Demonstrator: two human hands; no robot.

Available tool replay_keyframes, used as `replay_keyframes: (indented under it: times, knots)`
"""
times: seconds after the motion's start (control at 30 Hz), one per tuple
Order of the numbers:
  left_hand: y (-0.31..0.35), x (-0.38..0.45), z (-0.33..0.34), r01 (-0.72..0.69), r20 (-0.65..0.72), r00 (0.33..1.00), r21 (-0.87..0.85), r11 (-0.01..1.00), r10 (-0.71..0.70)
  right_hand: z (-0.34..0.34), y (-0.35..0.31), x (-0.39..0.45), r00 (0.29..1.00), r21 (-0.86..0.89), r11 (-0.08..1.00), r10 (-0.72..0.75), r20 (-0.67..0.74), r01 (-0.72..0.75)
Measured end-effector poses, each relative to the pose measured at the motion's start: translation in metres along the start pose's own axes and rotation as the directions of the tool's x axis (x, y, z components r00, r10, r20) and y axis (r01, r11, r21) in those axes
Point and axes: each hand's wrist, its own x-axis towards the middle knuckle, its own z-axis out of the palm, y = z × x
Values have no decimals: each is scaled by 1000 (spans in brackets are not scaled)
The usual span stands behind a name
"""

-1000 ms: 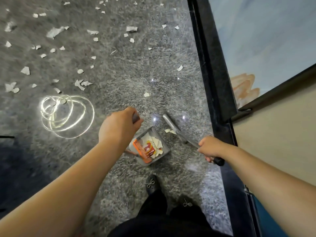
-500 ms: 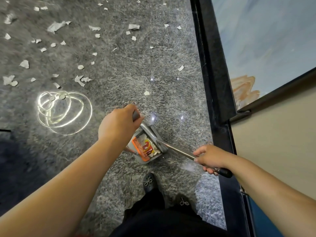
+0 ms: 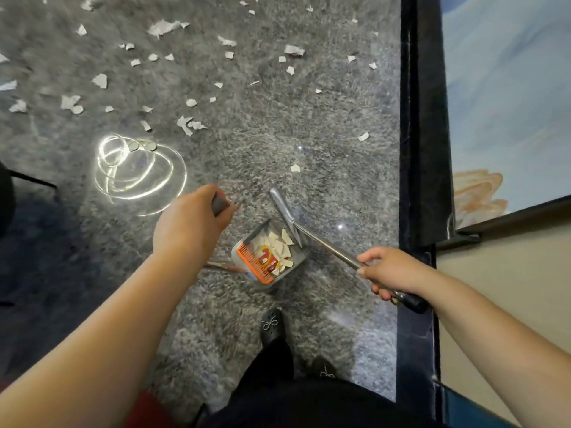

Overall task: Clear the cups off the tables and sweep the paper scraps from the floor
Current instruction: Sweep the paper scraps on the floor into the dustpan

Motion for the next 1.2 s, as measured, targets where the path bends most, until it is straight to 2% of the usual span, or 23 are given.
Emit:
replay_keyframes:
  times: [0.23, 0.43, 0.6, 0.87, 1.07, 1.2]
  knots:
    - [-66, -18, -35, 207, -75, 975, -29, 978, -209, 31, -64, 27, 996, -86, 995, -34, 78, 41]
    - [-106, -28, -59, 310, -82, 948, 17, 951, -308, 58, -110, 39, 993, -145, 987, -60, 102, 75]
    - [-125, -19, -68, 361, -64, 931, 12, 932, -360, 62, -134, 55, 993, -176, 981, -73, 89, 88]
    - [-128, 6, -67, 411, -53, 911, 45, 911, -408, 36, -138, 94, 997, -309, 950, -36, 66, 54]
    - [-125, 12, -64, 427, -55, 904, 85, 900, -424, 40, -138, 107, 992, -417, 907, -11, 127, 63]
    - [-125, 12, -61, 423, -58, 906, 89, 902, -420, 60, -144, 109, 976, -427, 897, -24, 214, 116]
